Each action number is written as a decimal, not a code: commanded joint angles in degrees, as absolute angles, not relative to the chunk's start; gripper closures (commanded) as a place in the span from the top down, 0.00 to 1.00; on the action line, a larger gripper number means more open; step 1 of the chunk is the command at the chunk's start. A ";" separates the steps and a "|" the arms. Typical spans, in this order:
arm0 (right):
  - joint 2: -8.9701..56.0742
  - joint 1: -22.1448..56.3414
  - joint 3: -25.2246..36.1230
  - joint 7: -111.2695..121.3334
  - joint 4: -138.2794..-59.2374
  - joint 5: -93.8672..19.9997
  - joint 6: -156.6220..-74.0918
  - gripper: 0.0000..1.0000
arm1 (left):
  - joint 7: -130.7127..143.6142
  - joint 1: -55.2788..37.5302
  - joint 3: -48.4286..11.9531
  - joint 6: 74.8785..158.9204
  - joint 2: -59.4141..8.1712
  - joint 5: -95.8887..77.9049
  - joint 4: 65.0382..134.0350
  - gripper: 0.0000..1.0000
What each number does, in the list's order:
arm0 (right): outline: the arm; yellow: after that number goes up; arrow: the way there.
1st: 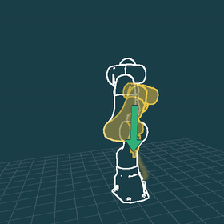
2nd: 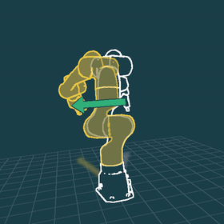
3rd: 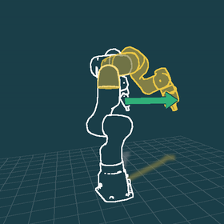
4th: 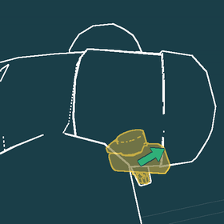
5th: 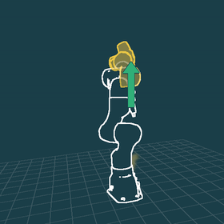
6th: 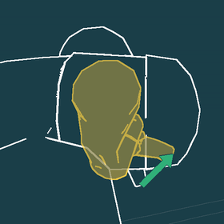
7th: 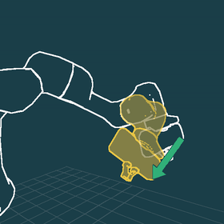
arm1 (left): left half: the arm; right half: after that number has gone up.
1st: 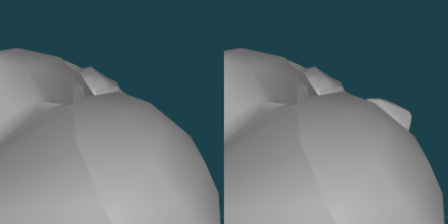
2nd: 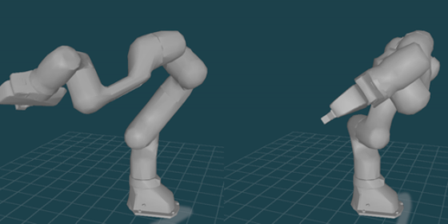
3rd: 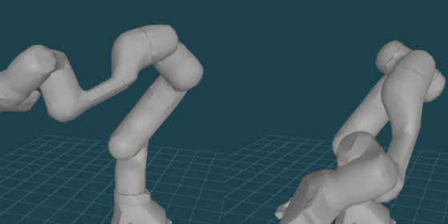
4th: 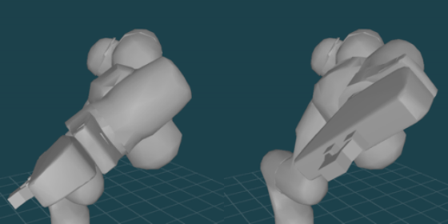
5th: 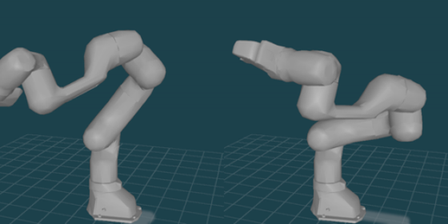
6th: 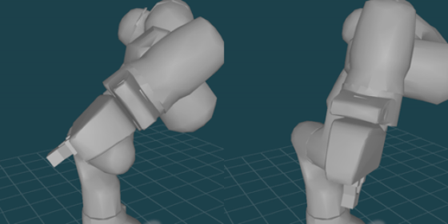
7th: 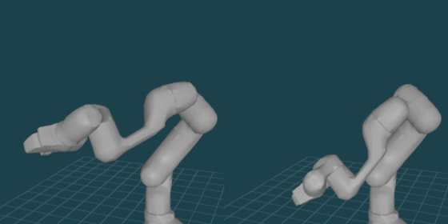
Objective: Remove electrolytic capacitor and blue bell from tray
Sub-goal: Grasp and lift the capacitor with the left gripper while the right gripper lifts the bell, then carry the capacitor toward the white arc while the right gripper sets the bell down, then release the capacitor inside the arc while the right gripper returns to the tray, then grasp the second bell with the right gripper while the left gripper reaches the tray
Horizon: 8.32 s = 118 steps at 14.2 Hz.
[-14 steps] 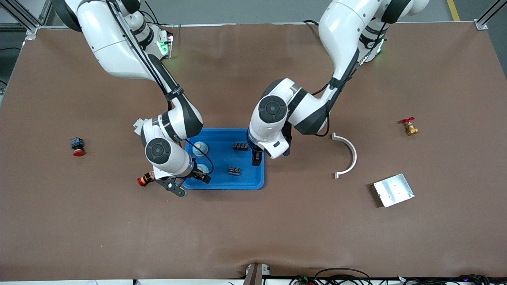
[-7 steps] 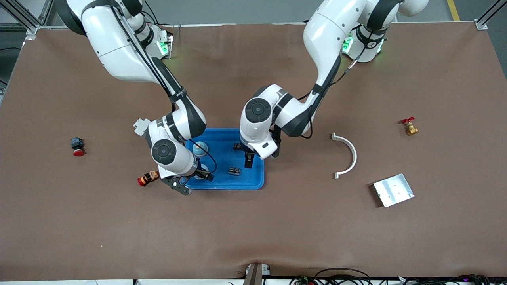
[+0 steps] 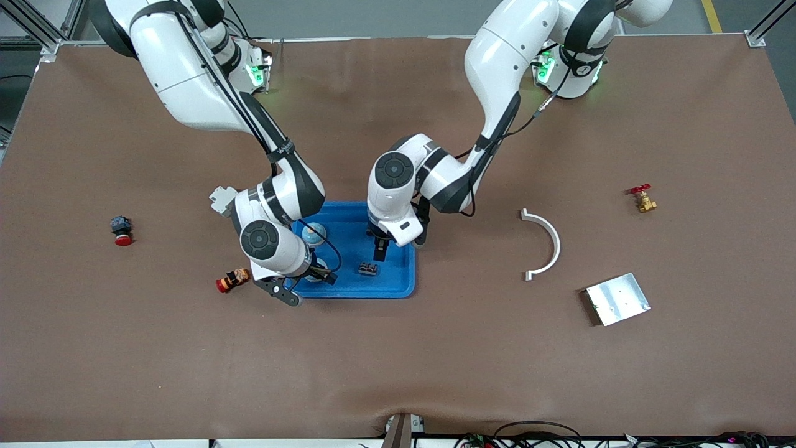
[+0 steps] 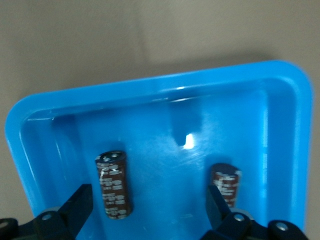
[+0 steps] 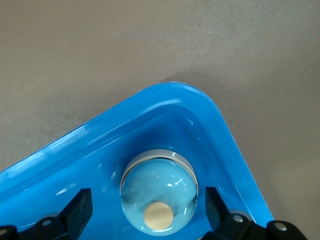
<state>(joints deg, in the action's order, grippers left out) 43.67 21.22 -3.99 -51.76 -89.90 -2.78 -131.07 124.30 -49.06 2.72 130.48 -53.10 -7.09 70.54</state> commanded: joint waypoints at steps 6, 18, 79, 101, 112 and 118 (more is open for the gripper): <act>43.07 20.30 -4.66 -50.27 -89.48 -3.08 -130.96 0.24 | 125.33 -53.26 4.31 131.31 -57.74 -5.28 69.43 1.00; 31.74 9.60 -3.87 -22.29 -90.33 -2.55 -115.15 0.00 | 123.93 -54.41 6.15 126.31 -56.96 -1.23 69.43 0.00; 30.41 28.39 1.67 -59.15 -109.59 -10.11 -135.52 1.00 | 31.00 -25.66 4.22 136.35 -28.04 1.85 109.09 1.00; 31.20 25.31 -1.58 -57.75 -111.89 -9.93 -138.96 0.72 | 111.96 -34.27 -1.93 127.08 -49.75 0.35 66.36 1.00; 29.01 17.59 -2.03 -39.52 -101.60 -9.49 -125.86 0.00 | 124.28 -40.95 -0.80 136.58 -60.64 0.35 54.84 1.00; 27.51 8.97 5.26 -3.74 -102.04 -8.71 -119.53 0.00 | 124.37 -44.29 -0.09 136.49 -63.10 0.35 54.84 1.00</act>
<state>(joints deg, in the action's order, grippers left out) 28.62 10.69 3.93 -12.12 -101.24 -9.10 -120.67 123.74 -42.95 -1.22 137.01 -60.81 0.85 57.61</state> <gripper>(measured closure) 0.366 0.000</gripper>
